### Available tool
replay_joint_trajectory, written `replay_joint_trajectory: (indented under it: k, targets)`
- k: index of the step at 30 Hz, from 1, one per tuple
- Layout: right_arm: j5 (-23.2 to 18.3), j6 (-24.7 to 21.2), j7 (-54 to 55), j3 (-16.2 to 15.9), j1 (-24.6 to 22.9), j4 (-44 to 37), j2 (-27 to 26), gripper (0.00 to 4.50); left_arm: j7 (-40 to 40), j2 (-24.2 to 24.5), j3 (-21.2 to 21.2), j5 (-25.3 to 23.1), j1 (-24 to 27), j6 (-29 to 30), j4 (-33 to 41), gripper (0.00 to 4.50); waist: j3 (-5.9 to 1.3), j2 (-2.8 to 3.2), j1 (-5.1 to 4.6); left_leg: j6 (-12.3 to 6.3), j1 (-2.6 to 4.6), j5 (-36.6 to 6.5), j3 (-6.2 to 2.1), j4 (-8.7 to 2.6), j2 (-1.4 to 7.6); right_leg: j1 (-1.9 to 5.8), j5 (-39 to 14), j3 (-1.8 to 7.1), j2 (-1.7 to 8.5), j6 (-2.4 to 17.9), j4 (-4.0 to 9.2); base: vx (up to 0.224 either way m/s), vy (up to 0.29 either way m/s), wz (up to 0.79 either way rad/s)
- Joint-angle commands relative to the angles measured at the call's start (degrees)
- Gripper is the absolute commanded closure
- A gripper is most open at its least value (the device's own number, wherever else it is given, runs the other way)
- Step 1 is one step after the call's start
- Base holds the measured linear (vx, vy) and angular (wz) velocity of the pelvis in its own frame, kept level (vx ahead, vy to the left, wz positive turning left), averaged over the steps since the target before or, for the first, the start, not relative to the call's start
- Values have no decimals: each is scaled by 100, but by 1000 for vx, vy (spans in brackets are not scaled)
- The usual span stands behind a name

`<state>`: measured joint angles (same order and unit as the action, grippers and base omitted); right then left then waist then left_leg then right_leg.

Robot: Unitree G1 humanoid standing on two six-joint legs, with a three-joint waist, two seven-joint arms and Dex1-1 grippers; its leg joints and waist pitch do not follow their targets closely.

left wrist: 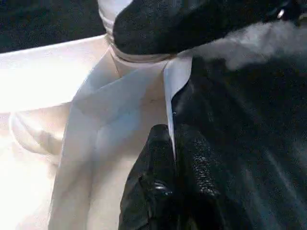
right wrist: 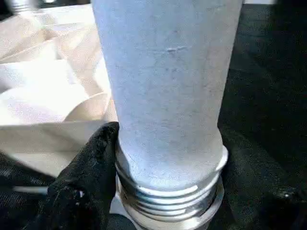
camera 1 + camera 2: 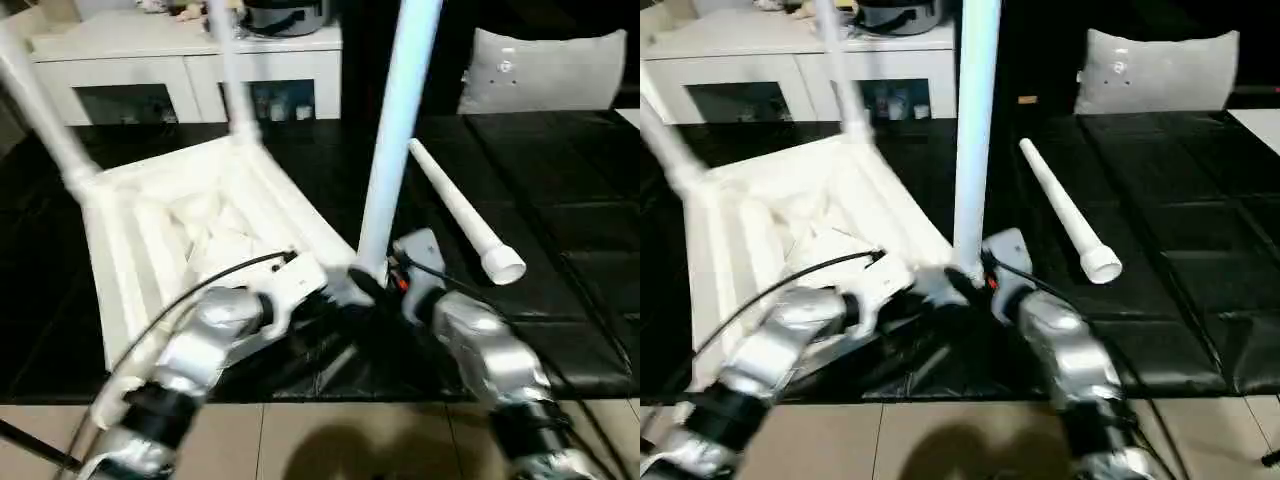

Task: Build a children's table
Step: Rotate leg to tighten

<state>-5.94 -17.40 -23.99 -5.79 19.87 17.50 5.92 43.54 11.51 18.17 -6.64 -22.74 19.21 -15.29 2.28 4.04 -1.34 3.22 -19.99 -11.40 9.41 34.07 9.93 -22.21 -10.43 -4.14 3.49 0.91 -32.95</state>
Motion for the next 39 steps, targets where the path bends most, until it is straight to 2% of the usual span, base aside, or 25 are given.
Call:
replay_joint_trajectory:
  k: [1,3,6,7,10,11,12,13,16,21,22,25,26,27,28,30,33,34,36,38,39]
  targets:
    - [-114,-86,-76,-92,34,135,-247,143,88,-240,403,27,-153,-17,127,450,-228,-20,18,-188,9,-2237,-166,-451,209,144,-3174,195,447,503,600,0,0,0]
    - [-183,-73,-188,-41,-25,8,-177,108,54,-185,404,-34,-171,-43,81,450,-241,-15,35,-213,-15,-2141,-170,-471,230,168,-2918,216,448,582,566,0,0,0]
    - [-178,88,-357,-27,-143,-120,-33,86,61,-93,349,-88,-149,-51,75,450,-257,-16,67,-241,-24,-1981,-146,-464,241,186,-2549,248,458,753,524,0,0,0]
    - [-194,122,-456,-19,-221,-222,54,73,62,-34,313,-121,-158,-83,33,450,-267,8,102,-265,-16,-1870,-132,-456,254,185,-2354,269,460,816,507,0,0,0]
    - [-218,177,-578,-39,-289,-307,169,52,90,43,300,-142,-177,-163,-17,450,-295,-6,171,-331,-44,-1577,-115,-451,270,227,-1889,281,453,967,447,0,0,0]
    - [-264,273,-886,-97,-401,-431,394,43,190,176,293,-144,-206,-278,-91,450,-300,1,205,-360,-49,-1466,-104,-443,264,234,-1746,283,455,1009,439,0,0,0]
    - [-265,312,-1003,-104,-442,-475,474,33,216,227,283,-143,-219,-298,-117,450,-301,16,232,-377,-43,-1436,-103,-438,264,235,-1721,284,458,1008,441,0,0,0]
    - [-308,401,-1330,-69,-515,-546,715,33,355,372,288,-147,-256,-432,-195,450,-307,-6,254,-406,-55,-1345,-96,-431,265,261,-1623,284,454,1018,425,0,0,0]
    - [-430,454,-1765,46,-552,-617,1054,4,636,580,319,-124,-296,-665,-277,450,-310,0,328,-502,-79,-1135,-90,-420,263,276,-1595,280,466,1015,421,0,0,0]
    - [-664,341,-2581,102,-511,-798,1625,4,1195,895,426,-42,-322,-1028,-363,450,-333,16,362,-566,-86,-969,-98,-404,288,284,-1256,270,454,1107,370,0,0,0]
    - [-633,381,-3028,-26,-485,-869,1972,4,1510,1054,490,14,-329,-1157,-376,450,-331,15,366,-575,-85,-992,-95,-402,287,283,-1250,262,454,1141,364,0,0,0]
    - [-616,472,-3525,-176,-401,-883,2337,4,1950,1253,609,112,-374,-1492,-471,450,-320,13,400,-596,-71,-1074,-76,-395,286,273,-1437,263,455,1124,385,0,0,0]
    - [-618,487,-3661,-203,-346,-858,2408,4,2133,1311,654,154,-387,-1608,-495,450,-319,-30,404,-608,-74,-1077,-76,-397,285,274,-1503,259,456,1112,396,0,0,0]
    - [-621,492,-3720,-212,-321,-845,2435,4,2212,1335,673,174,-392,-1653,-507,450,-323,-4,427,-599,-69,-1041,-75,-396,288,267,-1567,261,460,1099,383,0,0,0]
    - [-596,513,-3837,-271,-255,-837,2484,4,2384,1404,732,175,-418,-1848,-557,450,-319,-47,428,-607,-69,-1031,-68,-393,292,258,-1597,261,455,1094,392,0,0,0]
    - [-553,585,-3930,-339,-179,-789,2514,4,2522,1449,779,153,-450,-2004,-622,450,-326,-20,461,-592,-56,-980,-70,-390,306,246,-1589,266,463,1105,375,0,0,0]
    - [-521,645,-4085,-467,-28,-654,2483,4,2802,1507,864,151,-496,-2251,-709,450,-352,0,526,-573,-26,-865,-61,-377,326,230,-1242,278,458,1212,325,0,0,0]
    - [-572,540,-4253,-579,17,-678,2475,4,2942,1517,882,226,-503,-2310,-722,450,-357,-53,544,-591,-39,-816,-52,-372,329,243,-1096,278,452,1248,306,0,0,0]
    - [-595,491,-4341,-630,37,-687,2478,4,3008,1519,887,267,-511,-2354,-743,450,-367,-26,594,-610,-50,-731,-56,-367,331,252,-969,277,463,1277,275,0,0,0]
    - [-619,365,-4558,-776,71,-701,2473,4,3125,1536,906,325,-510,-2433,-728,450,-373,-25,626,-607,-43,-721,-51,-359,336,244,-887,283,465,1302,262,0,0,0]
    - [-620,349,-4587,-789,74,-699,2469,20,3141,1535,908,329,-512,-2448,-731,450,-374,-43,650,-609,-41,-712,-52,-361,337,244,-894,285,470,1310,255,0,0,0]
